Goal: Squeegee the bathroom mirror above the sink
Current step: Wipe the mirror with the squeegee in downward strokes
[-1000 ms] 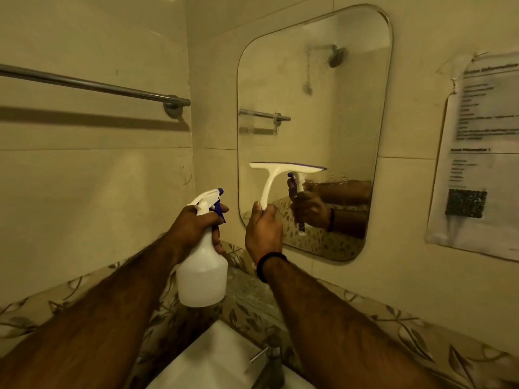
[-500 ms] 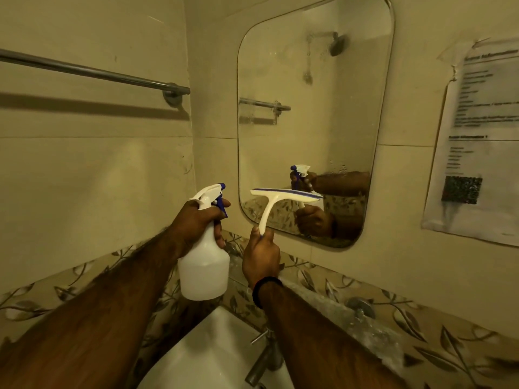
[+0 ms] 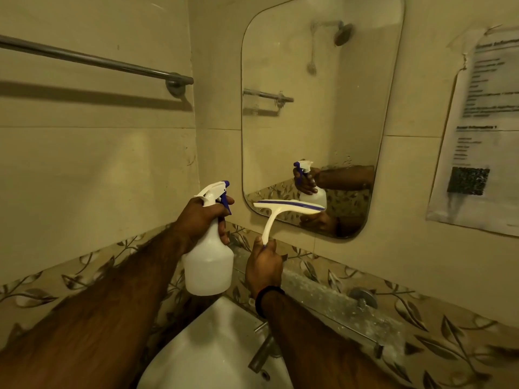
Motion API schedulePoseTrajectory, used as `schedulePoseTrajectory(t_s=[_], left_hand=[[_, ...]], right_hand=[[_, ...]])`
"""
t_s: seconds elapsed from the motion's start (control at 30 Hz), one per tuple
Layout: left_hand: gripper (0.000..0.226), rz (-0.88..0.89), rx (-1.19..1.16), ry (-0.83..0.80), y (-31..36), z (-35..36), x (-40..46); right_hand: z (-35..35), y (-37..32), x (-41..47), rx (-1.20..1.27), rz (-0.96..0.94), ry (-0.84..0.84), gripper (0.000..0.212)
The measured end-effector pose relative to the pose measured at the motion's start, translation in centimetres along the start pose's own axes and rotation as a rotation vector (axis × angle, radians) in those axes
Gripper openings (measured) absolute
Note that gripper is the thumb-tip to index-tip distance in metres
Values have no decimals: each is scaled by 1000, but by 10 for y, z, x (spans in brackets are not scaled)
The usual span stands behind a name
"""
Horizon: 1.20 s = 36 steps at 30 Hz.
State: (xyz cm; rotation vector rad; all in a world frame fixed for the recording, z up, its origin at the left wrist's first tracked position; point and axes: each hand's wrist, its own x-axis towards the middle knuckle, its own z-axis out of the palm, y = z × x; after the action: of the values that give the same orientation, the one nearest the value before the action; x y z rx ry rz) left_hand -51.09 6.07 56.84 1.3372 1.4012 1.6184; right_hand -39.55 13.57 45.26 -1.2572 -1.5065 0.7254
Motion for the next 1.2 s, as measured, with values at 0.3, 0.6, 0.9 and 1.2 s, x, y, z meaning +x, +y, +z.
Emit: schedulePoseTrajectory(t_s=[0.3, 0.6, 0.9, 1.2], left_hand=[[29, -12, 12, -12, -6, -4, -2], [27, -20, 6, -4, -11, -11, -5], [29, 21, 5, 8, -4, -16, 3], [27, 47, 4, 28, 9, -27, 10]], right_hand=[[6, 7, -11, -11, 35, 14, 36], [11, 22, -26, 21, 109, -11, 39], [7, -13, -22, 6, -187, -84, 29], [-31, -149, 76, 49, -496, 55, 31]])
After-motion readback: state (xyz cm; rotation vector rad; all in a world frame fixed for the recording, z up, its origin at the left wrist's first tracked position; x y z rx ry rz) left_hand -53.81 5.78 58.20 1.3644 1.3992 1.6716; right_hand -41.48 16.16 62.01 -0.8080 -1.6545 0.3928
